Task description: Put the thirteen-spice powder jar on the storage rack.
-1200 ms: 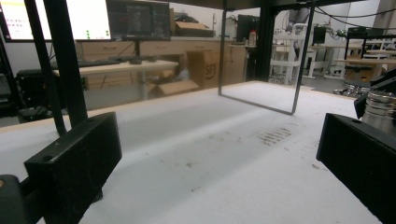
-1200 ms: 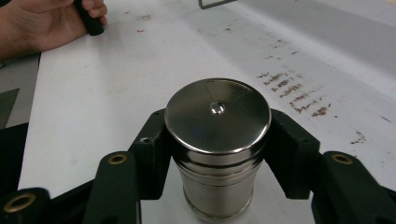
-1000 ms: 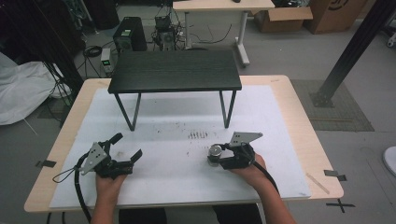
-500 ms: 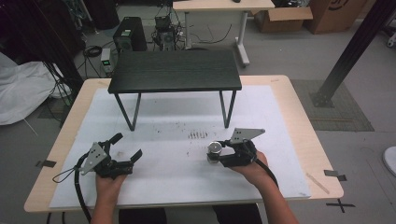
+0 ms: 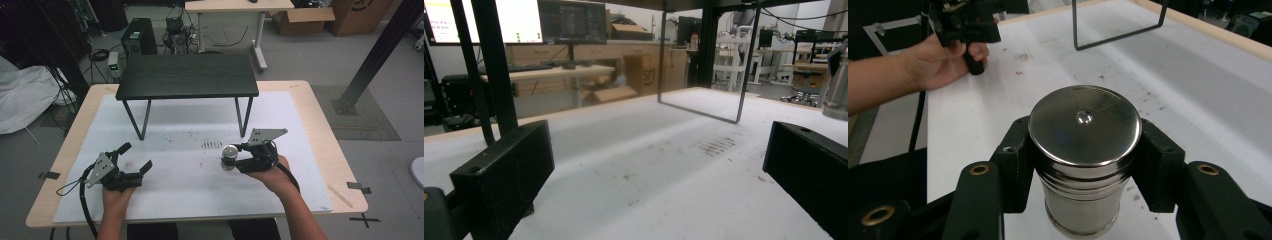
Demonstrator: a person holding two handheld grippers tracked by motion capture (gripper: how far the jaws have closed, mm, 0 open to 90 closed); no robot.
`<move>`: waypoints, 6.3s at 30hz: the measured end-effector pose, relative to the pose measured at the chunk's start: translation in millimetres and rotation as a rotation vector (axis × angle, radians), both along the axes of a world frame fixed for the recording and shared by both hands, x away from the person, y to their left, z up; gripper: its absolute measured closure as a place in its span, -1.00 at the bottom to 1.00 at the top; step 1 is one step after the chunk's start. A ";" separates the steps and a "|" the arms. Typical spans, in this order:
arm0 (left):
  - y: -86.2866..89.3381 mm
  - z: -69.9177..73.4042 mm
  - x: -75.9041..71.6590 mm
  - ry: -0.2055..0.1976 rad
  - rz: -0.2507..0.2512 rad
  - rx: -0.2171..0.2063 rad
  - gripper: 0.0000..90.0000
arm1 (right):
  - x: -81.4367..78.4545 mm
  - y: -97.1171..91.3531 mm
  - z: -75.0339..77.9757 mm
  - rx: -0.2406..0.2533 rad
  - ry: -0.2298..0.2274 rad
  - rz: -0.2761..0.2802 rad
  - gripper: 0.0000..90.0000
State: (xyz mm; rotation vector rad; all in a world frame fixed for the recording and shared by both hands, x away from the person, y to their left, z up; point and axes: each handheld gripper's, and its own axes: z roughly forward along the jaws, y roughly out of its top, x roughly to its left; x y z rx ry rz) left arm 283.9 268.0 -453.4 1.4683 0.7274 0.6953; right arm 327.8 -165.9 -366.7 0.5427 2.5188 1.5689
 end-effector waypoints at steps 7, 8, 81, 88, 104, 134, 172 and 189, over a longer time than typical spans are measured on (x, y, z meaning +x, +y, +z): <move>0.0 0.0 -0.1 0.000 0.000 0.001 -0.99 | 1.8 0.6 20.2 0.003 0.004 0.013 0.08; -0.1 0.0 -0.1 0.000 0.000 0.000 -0.99 | 2.2 0.8 23.1 0.001 0.004 0.017 0.08; 0.0 -0.1 0.1 0.002 0.000 -0.005 -0.99 | 104.7 33.9 177.8 0.031 -0.038 -0.062 0.09; 0.0 0.0 0.1 0.002 0.000 -0.003 -0.99 | 120.3 37.9 180.2 0.041 -0.033 -0.108 0.09; 0.3 0.1 0.5 0.002 0.000 0.000 -0.99 | 144.4 51.7 165.8 0.004 -0.016 -0.180 0.09; 0.4 0.1 0.3 0.004 -0.001 -0.002 -0.99 | 153.6 48.0 152.1 -0.019 -0.006 -0.238 0.08; 0.2 0.1 0.3 0.002 0.000 -0.002 -0.99 | 136.3 24.7 154.1 0.032 -0.003 -0.275 -0.52; 0.2 -0.1 0.2 -0.001 -0.001 -0.003 -0.99 | 108.4 3.2 157.1 0.152 -0.056 -0.236 -0.79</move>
